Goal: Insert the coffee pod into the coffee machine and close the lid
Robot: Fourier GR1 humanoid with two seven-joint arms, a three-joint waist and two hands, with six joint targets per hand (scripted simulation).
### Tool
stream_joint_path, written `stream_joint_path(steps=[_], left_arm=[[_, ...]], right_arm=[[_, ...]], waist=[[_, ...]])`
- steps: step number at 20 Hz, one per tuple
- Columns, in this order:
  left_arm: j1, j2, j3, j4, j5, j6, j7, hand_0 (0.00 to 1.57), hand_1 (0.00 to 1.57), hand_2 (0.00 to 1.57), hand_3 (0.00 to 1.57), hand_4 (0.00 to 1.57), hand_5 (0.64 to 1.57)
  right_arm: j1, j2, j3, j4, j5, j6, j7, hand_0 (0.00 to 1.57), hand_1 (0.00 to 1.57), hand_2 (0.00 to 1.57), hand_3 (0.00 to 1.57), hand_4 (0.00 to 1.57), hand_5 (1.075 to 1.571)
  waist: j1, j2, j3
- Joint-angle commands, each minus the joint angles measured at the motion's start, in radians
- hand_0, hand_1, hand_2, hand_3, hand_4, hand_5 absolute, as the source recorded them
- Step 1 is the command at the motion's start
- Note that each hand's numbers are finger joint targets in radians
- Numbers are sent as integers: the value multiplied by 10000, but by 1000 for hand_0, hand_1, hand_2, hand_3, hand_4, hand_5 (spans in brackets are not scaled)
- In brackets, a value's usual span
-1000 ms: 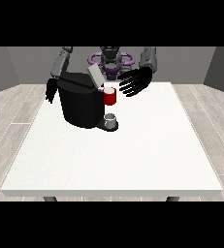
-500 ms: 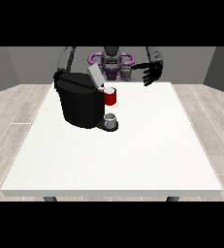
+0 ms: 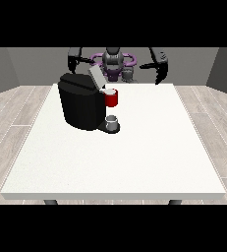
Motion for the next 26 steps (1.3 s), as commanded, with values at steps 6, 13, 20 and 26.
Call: stream_joint_path(steps=[6, 13, 20, 26], left_arm=[[1273, 161, 191, -328, 401, -166, 146, 0, 0, 0, 0, 295, 1571], [1148, -227, -355, -1803, 765, -269, 15, 0, 0, 0, 0, 213, 1571], [1362, 172, -543, -2593, 1269, -1072, -691, 0, 0, 0, 0, 201, 1571], [1513, -52, -1124, -4387, 1437, -1009, 603, 0, 0, 0, 0, 317, 1571]], right_arm=[[-157, 360, 1490, -3415, 380, -724, 1666, 0, 0, 0, 0, 165, 1571], [-257, 362, 2012, -4384, 1686, -1973, 1383, 0, 0, 0, 0, 468, 1571], [-2028, 365, 1800, -4229, 1763, -2909, 2605, 0, 0, 0, 0, 269, 1571], [-2845, 170, 546, -3051, 2129, -2856, 2319, 0, 0, 0, 0, 225, 1571]], waist=[[-203, -808, 13], [516, 1250, 17], [1132, 2326, 15], [1623, 2572, 19]])
